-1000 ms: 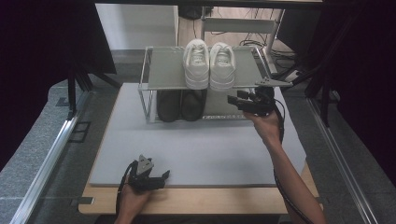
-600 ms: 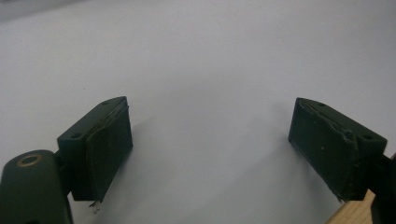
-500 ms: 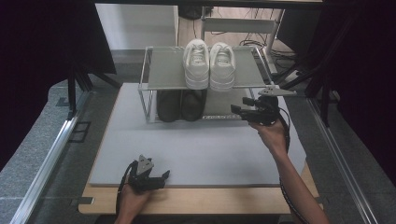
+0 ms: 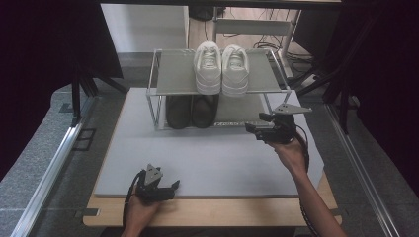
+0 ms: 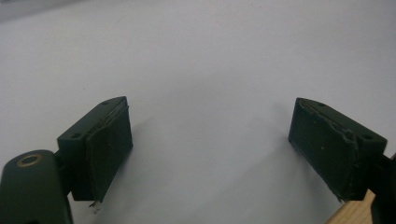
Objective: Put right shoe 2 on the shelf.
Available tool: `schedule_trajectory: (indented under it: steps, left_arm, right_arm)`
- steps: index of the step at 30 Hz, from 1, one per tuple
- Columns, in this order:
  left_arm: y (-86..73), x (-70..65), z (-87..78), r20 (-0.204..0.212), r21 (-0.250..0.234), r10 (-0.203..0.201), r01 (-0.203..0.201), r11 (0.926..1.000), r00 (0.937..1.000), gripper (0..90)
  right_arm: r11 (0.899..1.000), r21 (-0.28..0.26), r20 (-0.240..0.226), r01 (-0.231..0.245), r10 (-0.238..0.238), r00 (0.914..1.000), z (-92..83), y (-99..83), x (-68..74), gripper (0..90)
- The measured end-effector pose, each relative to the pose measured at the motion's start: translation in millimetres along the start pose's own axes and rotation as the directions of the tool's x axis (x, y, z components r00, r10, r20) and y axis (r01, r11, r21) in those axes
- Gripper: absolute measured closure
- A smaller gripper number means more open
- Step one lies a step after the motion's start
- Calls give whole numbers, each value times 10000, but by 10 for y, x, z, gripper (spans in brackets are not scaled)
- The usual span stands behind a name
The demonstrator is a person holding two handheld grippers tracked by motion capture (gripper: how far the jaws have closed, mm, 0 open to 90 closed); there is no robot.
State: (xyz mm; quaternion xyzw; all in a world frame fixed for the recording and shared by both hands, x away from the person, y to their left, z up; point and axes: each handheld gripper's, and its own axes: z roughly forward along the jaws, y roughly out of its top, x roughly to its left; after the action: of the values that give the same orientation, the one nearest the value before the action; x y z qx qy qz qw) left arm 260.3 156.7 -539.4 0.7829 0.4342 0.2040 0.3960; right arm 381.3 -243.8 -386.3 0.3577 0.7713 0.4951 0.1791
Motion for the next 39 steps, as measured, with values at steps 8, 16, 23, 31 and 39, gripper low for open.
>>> schedule_trajectory:
  steps: [8,16,23,31,39]
  left_arm:
    - [0,0,0,0,-2,-3,3,10000,10000,133]
    - [0,-1,0,-1,-1,-9,9,10000,10000,133]
    - [0,-1,0,0,-3,-7,7,10000,10000,133]
    - [0,-1,-1,-4,-2,-5,5,10000,10000,133]
    - [0,-1,-1,-5,-4,-7,7,10000,10000,134]
  right_arm:
    - [9994,287,94,195,-198,9998,24,-173,27,186]
    - [9966,759,97,317,-326,9994,119,-362,52,147]
    - [9931,1161,-16,167,-167,9999,266,-527,47,129]
    - [9880,1540,-60,98,-89,9999,435,-690,23,88]
    - [9803,1969,50,176,-189,9998,586,-874,-17,54]
